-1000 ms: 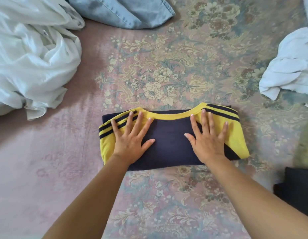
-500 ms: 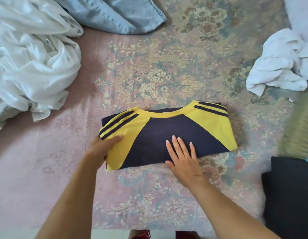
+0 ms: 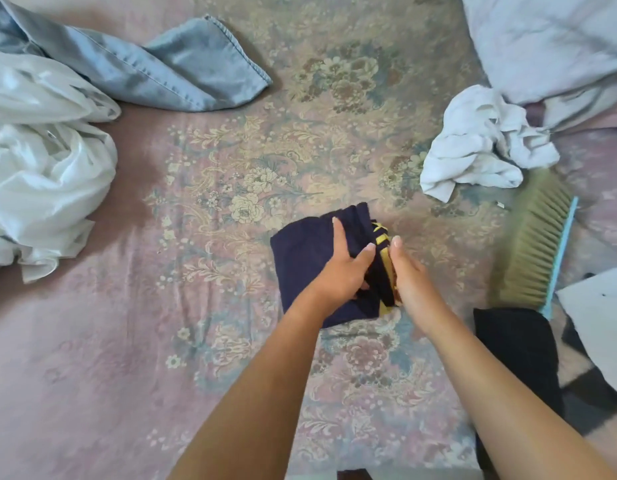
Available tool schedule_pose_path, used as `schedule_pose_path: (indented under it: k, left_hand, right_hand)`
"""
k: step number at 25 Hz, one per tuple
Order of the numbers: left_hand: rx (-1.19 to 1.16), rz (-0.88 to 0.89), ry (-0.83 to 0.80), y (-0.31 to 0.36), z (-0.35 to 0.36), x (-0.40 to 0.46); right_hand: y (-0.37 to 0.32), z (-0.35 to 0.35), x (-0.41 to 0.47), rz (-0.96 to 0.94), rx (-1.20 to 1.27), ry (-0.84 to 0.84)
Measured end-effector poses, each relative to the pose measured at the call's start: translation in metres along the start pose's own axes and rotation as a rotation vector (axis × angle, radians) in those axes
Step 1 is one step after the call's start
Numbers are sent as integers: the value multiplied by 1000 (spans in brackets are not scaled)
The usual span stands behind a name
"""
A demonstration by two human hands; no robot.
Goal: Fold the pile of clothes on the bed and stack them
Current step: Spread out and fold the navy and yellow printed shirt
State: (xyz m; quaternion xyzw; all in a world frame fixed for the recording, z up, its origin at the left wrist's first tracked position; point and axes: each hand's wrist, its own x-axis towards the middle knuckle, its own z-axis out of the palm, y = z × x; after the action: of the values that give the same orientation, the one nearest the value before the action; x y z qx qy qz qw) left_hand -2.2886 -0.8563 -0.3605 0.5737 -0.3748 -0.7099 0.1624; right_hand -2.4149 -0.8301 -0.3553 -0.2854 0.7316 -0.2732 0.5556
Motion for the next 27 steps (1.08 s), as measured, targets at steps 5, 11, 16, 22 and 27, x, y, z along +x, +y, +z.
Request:
schedule_pose_path:
  k: [5, 11, 16, 22, 27]
  left_hand:
    - [336, 216, 415, -64, -5, 7]
    - [1214, 221, 278, -148, -18, -1]
    - [1354, 406, 305, -170, -25, 1]
    - [1584, 503, 280, -174, -34, 5]
    - [1285, 872, 421, -108, -37, 26]
  right_hand:
    - [37, -9, 27, -46, -348, 0]
    - [47, -19, 42, -204, -536, 142]
    - [53, -12, 49, -329, -852, 280]
    - [63, -5, 57, -108, -734, 307]
    - [66, 1, 31, 12, -450, 469]
